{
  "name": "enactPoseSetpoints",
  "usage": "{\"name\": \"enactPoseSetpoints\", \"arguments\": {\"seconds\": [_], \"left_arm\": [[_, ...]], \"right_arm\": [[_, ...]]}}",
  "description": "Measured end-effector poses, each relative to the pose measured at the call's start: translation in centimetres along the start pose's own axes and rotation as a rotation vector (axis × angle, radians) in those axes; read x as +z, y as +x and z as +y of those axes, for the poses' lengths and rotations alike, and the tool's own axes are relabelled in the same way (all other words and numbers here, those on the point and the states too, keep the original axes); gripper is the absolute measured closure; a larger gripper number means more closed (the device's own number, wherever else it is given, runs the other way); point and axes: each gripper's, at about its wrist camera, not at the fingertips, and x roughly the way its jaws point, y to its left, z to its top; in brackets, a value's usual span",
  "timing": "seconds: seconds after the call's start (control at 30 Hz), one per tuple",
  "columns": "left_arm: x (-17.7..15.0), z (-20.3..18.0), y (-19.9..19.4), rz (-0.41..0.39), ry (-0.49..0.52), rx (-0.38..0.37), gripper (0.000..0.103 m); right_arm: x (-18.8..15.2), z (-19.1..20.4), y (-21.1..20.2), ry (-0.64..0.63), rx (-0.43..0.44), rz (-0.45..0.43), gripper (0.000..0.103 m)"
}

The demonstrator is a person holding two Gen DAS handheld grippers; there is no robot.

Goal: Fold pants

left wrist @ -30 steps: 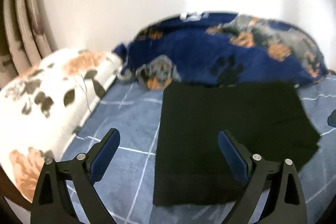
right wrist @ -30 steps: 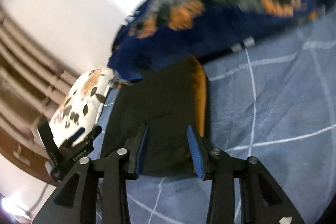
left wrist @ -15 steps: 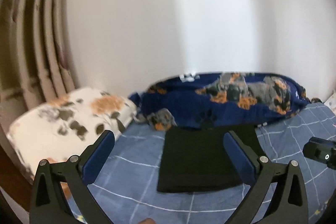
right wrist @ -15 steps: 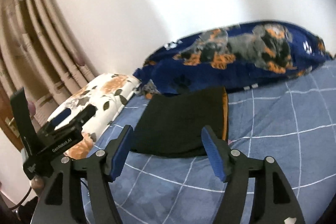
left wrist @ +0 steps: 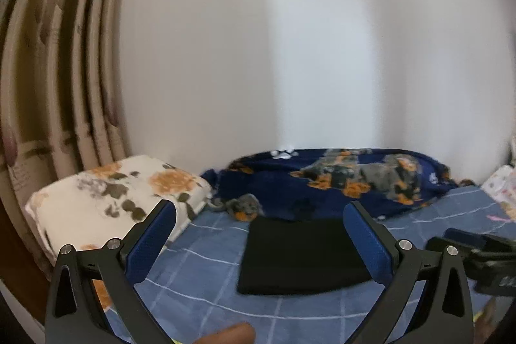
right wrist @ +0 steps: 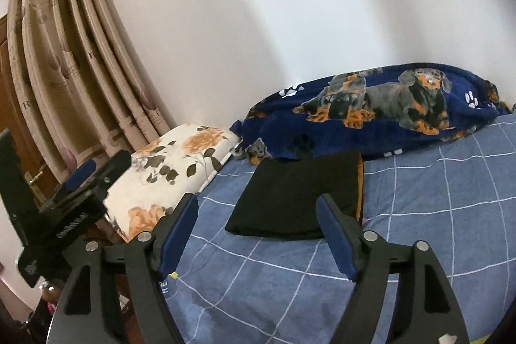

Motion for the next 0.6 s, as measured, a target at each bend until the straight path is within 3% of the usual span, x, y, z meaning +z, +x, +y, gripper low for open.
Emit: {"name": "enactPoseSetpoints", "arguments": {"seconds": [0.6], "left_arm": [[-1.1,0.0,-1.3,0.081,-0.022,-0.028,0.000]], "right_arm": [[-0.9,1.6,-1.4,-0.023,-0.068,-0.007,0.020]]}}
